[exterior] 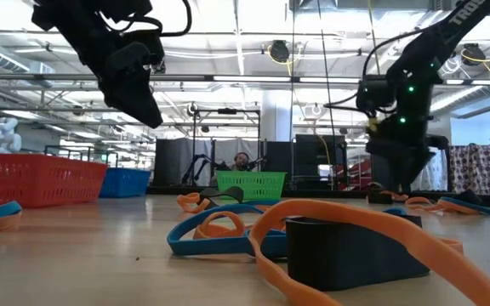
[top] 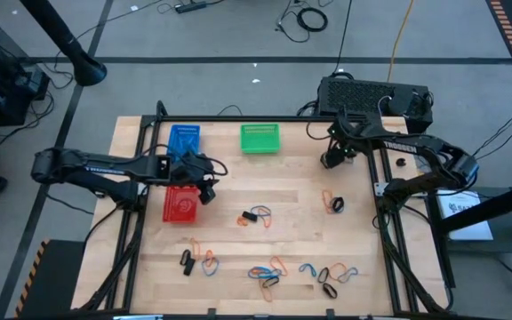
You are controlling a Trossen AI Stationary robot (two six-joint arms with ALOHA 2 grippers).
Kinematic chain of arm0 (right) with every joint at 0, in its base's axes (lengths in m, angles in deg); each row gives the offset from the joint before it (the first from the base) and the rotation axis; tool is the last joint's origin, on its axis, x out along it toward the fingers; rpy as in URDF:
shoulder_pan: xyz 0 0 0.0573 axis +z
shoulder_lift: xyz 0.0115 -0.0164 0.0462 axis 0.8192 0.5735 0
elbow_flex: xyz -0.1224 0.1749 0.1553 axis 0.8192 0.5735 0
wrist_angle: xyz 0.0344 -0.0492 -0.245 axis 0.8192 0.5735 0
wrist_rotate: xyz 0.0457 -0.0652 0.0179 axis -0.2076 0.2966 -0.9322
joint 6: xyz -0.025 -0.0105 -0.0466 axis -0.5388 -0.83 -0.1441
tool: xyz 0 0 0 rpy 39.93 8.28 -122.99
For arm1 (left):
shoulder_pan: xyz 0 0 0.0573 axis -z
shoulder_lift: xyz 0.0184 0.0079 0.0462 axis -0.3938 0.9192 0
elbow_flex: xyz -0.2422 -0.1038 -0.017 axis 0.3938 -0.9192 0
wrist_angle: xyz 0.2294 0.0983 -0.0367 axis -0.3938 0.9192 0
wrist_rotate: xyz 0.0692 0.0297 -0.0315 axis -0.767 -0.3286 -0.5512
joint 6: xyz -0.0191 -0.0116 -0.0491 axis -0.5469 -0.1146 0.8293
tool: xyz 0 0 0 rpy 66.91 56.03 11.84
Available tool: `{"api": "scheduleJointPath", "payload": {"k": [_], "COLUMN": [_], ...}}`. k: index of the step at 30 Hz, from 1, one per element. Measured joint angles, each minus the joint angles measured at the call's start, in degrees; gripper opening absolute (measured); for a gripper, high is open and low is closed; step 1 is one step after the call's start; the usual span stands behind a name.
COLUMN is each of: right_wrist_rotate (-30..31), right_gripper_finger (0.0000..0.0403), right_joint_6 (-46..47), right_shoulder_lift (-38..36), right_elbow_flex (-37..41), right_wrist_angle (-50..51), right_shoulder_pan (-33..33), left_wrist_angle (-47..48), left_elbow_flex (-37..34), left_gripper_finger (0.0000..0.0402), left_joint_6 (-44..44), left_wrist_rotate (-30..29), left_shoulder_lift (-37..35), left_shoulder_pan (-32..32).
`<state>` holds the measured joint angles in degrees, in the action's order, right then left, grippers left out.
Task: Sort rubber bands into baskets
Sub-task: Put the blue rubber band into the blue bin
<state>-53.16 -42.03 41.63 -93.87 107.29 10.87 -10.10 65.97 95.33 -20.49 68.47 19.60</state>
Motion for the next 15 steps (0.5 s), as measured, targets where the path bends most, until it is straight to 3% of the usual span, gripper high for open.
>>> {"api": "scheduleJointPath", "payload": {"k": [5,15], "right_wrist_rotate": [0.32,3.69], "right_gripper_finger": [0.0189,0.0173], "right_joint_6": [0.42,1.30], "right_shoulder_lift": [0.57,5.72], "right_elbow_flex": [1.24,4.46], "right_wrist_angle": [4.07,-3.10], "right_shoulder_pan": [-0.02,-2.76], "left_wrist_angle": [0.00,-1.15], "left_elbow_flex": [0.00,0.00], "left_gripper_finger": [0.0176,0.0176], "left_joint_6": [0.16,0.16], "left_wrist_rotate": [0.00,0.09], "left_shoulder_lift": [2.62,7.58], "left_shoulder_pan": [0.00,0.00]}}
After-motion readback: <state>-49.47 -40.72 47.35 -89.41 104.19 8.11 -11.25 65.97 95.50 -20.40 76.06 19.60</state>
